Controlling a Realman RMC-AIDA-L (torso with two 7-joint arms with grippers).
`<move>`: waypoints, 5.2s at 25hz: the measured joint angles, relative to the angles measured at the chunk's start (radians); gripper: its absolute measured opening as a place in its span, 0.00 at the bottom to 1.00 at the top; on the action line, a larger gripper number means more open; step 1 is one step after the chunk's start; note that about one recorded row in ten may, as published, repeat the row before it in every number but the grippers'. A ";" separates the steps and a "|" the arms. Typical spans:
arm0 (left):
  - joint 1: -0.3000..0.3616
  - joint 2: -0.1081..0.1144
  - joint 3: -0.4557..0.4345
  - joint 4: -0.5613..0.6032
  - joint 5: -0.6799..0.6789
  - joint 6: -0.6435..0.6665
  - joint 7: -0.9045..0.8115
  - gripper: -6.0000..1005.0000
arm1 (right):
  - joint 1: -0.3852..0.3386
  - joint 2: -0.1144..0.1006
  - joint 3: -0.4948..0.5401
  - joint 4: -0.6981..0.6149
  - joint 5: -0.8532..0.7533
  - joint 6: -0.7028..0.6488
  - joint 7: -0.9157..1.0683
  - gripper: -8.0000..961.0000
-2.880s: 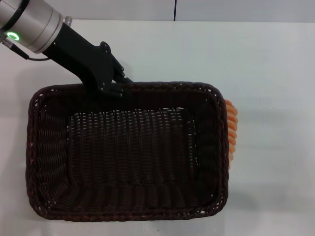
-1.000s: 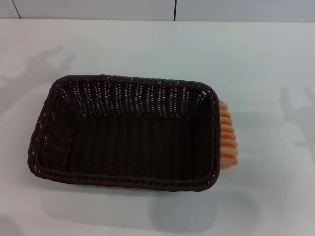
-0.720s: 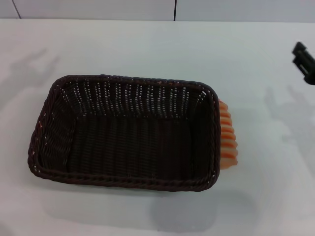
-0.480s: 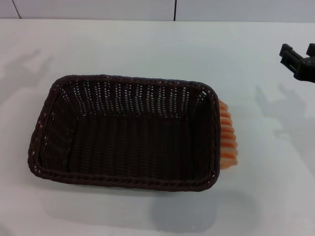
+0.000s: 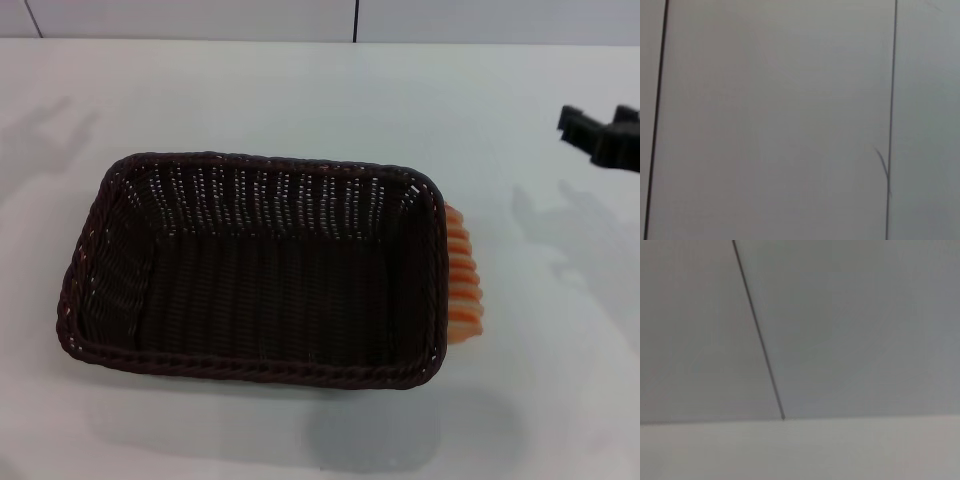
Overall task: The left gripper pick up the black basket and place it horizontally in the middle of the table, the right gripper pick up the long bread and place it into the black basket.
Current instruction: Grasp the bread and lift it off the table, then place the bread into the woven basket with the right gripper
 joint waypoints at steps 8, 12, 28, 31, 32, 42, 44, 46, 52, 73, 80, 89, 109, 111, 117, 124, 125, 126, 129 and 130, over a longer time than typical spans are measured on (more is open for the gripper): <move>-0.010 0.008 0.000 0.029 0.003 0.026 0.027 0.45 | 0.059 0.018 0.121 -0.070 0.275 0.123 -0.167 0.62; -0.010 0.008 0.000 0.029 0.003 0.028 0.027 0.45 | 0.087 0.050 0.193 -0.119 0.334 0.199 -0.250 0.62; -0.003 0.001 0.000 0.017 -0.005 0.022 0.029 0.45 | 0.260 0.059 0.348 -0.395 0.560 0.366 -0.473 0.62; -0.002 -0.002 0.000 0.017 -0.006 0.021 0.029 0.45 | 0.279 0.060 0.345 -0.432 0.578 0.367 -0.497 0.62; -0.002 -0.002 0.000 0.017 -0.007 0.021 0.029 0.45 | 0.285 0.061 0.344 -0.445 0.588 0.366 -0.508 0.62; 0.000 -0.007 0.000 0.005 -0.007 0.015 0.027 0.45 | 0.338 0.061 0.334 -0.543 0.621 0.338 -0.537 0.62; 0.000 -0.007 0.000 0.004 -0.007 0.011 0.026 0.45 | 0.352 0.061 0.327 -0.562 0.621 0.332 -0.538 0.62; 0.001 -0.007 0.000 0.003 -0.007 0.008 0.025 0.45 | 0.367 0.062 0.318 -0.582 0.622 0.329 -0.539 0.62; 0.006 -0.007 0.000 0.002 -0.008 0.004 0.025 0.45 | 0.402 0.063 0.292 -0.629 0.624 0.320 -0.539 0.62; 0.017 0.001 0.000 0.003 -0.044 -0.018 0.027 0.45 | 0.454 0.067 0.253 -0.733 0.645 0.284 -0.526 0.61; 0.026 0.002 -0.002 0.003 -0.061 -0.023 0.027 0.45 | 0.456 0.067 0.240 -0.738 0.649 0.286 -0.524 0.54; 0.041 0.003 -0.025 -0.010 -0.084 -0.048 0.029 0.45 | 0.443 0.067 0.244 -0.724 0.650 0.286 -0.523 0.45; 0.060 0.004 -0.025 -0.024 -0.103 -0.058 0.028 0.45 | 0.142 0.067 0.345 -0.268 0.687 0.170 -0.648 0.29; 0.060 0.004 -0.025 -0.024 -0.103 -0.057 0.028 0.45 | 0.109 0.067 0.328 -0.198 0.748 0.159 -0.703 0.28; 0.059 0.003 -0.025 -0.023 -0.103 -0.057 0.026 0.45 | 0.060 0.065 0.256 -0.043 0.929 0.167 -0.871 0.24; 0.060 -0.005 -0.025 -0.032 -0.103 -0.056 0.023 0.45 | 0.245 0.062 0.183 -0.171 0.929 0.273 -0.871 0.20; 0.060 -0.005 -0.025 -0.032 -0.103 -0.056 0.023 0.45 | 0.281 0.063 0.175 -0.208 0.930 0.283 -0.870 0.20; 0.060 -0.005 -0.025 -0.032 -0.103 -0.056 0.023 0.45 | 0.310 0.063 0.169 -0.242 0.930 0.288 -0.870 0.20; 0.060 -0.008 -0.025 -0.037 -0.103 -0.057 0.023 0.45 | 0.374 0.063 0.161 -0.321 0.934 0.291 -0.876 0.20; 0.060 -0.008 -0.025 -0.037 -0.103 -0.057 0.023 0.45 | 0.386 0.063 0.161 -0.340 0.935 0.290 -0.881 0.22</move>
